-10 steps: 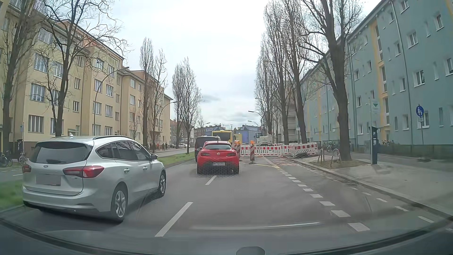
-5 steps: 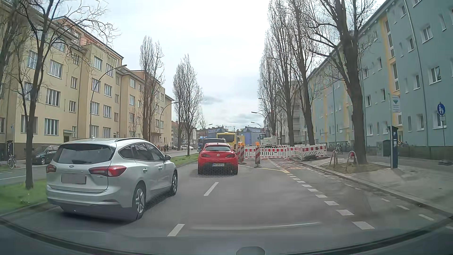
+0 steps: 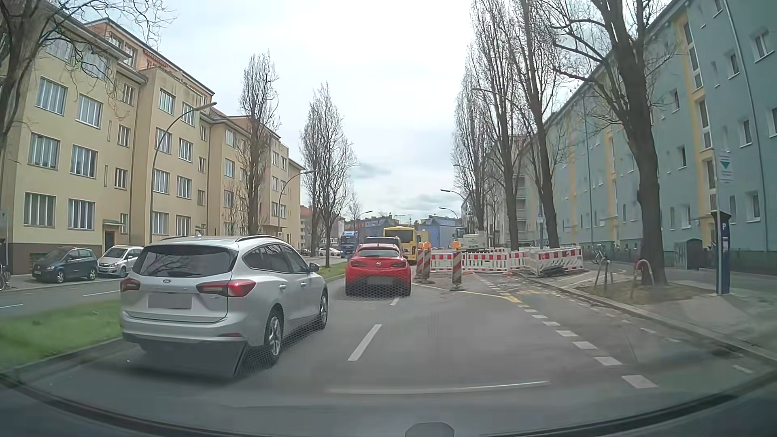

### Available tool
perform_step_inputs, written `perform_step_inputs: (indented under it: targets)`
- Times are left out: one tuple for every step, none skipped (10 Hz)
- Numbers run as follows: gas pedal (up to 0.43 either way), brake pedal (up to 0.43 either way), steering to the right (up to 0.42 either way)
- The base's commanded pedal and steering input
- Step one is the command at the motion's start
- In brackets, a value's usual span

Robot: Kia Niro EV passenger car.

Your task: Follow the waypoints while adhering to traffic rules and regulations

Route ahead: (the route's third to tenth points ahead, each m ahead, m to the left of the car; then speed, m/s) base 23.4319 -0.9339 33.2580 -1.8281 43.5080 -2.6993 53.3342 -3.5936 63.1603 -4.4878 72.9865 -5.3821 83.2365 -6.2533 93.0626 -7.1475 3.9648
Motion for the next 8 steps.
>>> perform_step_inputs:
  targets:
    - [0.098, 0.0, -0.056]
    - [0.098, 0.0, -0.056]
    - [0.098, 0.0, -0.056]
    - [0.079, 0.0, -0.056]
    - [0.008, 0.0, -0.056]
    - [0.008, 0.0, -0.055]
    - [0.008, 0.0, -0.054]
    - [0.008, 0.0, -0.053]
